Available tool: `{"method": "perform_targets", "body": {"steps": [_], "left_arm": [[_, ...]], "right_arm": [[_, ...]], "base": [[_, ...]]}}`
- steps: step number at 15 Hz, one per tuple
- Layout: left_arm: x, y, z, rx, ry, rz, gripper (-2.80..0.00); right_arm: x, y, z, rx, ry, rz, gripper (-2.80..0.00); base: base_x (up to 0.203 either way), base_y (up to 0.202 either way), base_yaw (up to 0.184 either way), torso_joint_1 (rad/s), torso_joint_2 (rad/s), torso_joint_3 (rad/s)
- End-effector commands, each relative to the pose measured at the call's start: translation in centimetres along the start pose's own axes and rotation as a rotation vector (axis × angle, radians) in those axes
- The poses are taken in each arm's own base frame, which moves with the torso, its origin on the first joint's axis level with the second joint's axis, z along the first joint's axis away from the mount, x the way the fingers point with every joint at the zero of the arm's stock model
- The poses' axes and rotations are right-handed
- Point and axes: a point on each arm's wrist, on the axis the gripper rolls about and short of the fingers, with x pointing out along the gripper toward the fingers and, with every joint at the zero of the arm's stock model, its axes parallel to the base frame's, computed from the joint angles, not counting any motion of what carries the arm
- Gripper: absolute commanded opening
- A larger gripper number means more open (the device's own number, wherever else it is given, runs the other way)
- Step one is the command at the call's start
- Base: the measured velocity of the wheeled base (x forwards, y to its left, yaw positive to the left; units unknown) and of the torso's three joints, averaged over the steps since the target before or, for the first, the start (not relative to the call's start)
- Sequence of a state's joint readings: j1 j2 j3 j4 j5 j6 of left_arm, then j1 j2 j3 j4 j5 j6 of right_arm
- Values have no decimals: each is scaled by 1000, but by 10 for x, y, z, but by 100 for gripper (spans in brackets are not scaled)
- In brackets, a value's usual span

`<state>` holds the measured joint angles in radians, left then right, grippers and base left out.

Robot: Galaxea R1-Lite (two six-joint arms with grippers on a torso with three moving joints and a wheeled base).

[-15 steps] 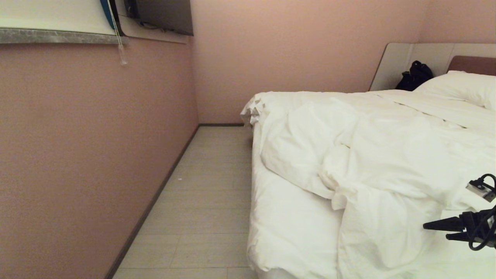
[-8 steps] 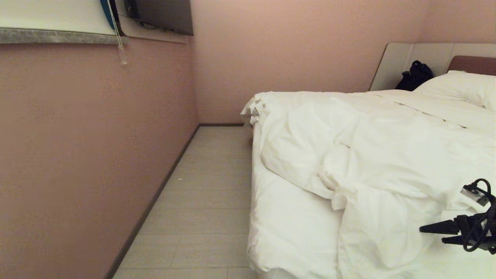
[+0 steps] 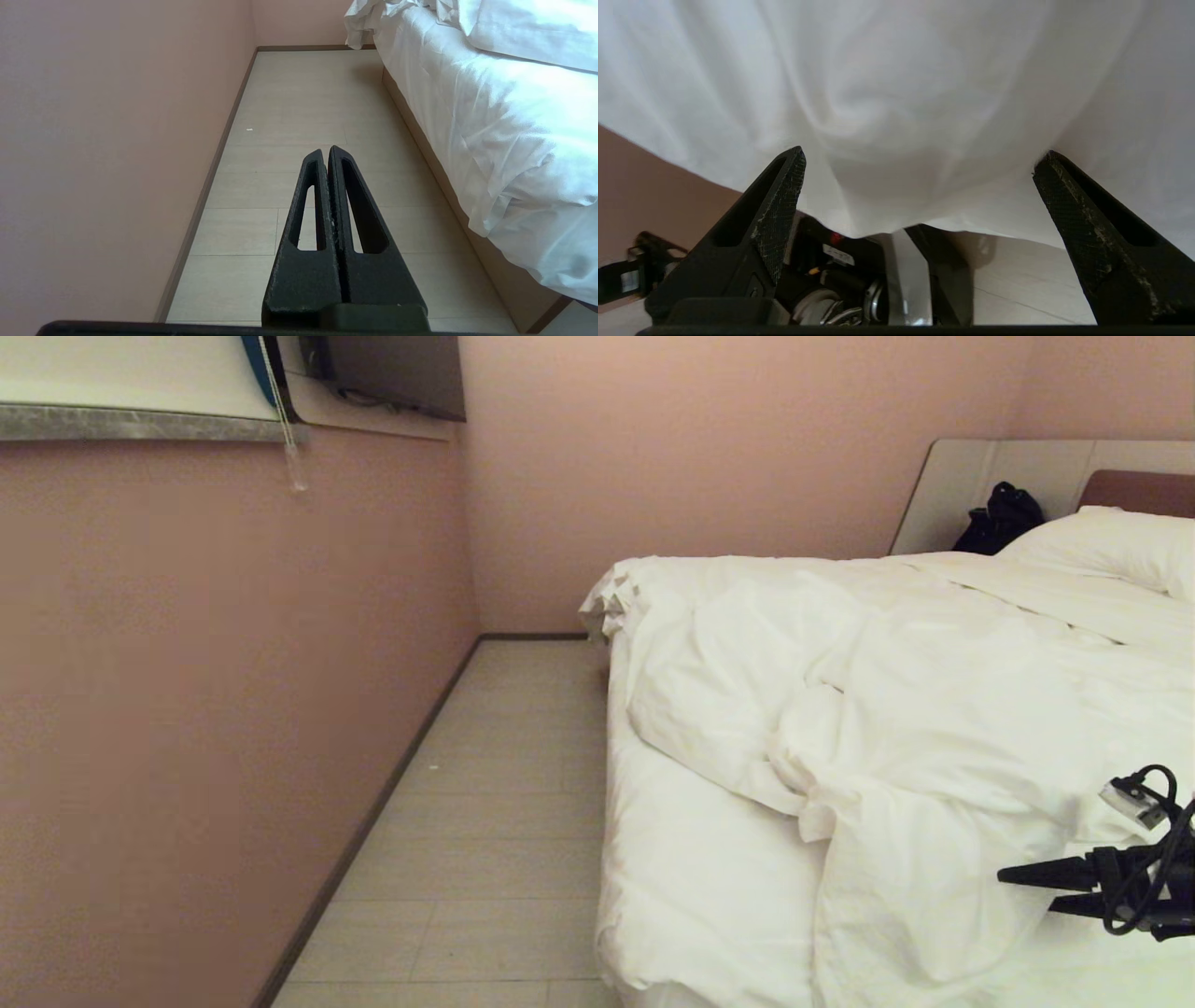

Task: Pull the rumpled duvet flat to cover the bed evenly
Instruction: Hold the folded corner of the quilt

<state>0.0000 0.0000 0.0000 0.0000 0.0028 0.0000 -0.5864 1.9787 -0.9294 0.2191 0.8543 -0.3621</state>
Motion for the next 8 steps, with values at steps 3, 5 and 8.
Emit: {"method": "perform_targets", "body": {"steps": [3,5,8], "left_arm": [[0,0,0,0,0,-1,-280],[0,0,0,0,0,0,-280],[0,0,0,0,0,0,-280]], "right_arm": [[5,-3,-1,4,5,32,0],[9,-1,-1,2,13,40,0],[18,1,-2,1,32,74,0]], "base": [[0,0,0,0,0,0],[0,0,0,0,0,0],[0,0,0,0,0,0]]}}
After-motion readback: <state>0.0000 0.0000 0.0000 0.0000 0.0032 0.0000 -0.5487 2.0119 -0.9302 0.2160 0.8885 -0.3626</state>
